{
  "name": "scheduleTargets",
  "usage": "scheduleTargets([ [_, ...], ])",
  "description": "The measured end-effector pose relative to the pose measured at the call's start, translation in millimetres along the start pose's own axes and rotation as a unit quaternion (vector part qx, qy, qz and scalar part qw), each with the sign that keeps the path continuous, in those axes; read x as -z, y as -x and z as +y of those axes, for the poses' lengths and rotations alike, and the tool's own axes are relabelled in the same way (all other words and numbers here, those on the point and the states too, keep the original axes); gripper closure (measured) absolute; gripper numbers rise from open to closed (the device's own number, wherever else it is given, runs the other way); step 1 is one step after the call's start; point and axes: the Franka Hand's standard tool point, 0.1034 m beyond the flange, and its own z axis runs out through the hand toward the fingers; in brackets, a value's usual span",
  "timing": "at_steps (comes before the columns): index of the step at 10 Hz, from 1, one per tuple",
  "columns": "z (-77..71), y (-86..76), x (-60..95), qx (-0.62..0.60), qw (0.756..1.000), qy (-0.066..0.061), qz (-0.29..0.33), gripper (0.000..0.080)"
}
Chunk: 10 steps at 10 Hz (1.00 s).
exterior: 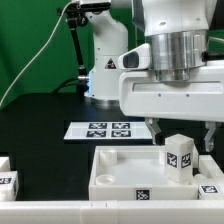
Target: Assemble one leg
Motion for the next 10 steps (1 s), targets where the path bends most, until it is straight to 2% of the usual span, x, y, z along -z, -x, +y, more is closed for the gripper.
scheduleTargets([
  [3,0.6,-0.8,0.2,0.114,0.993,0.000,0.000,0.0150],
  [5,1.3,-3.3,1.6,0.233,0.973,0.005,0.000,0.0150],
  [9,5.1,-4.6,-1.1,0.422,0.906,0.012,-0.001,0.0150],
  [10,5.6,-5.1,-1.0,0.462,0.887,0.018,-0.001,0.0150],
])
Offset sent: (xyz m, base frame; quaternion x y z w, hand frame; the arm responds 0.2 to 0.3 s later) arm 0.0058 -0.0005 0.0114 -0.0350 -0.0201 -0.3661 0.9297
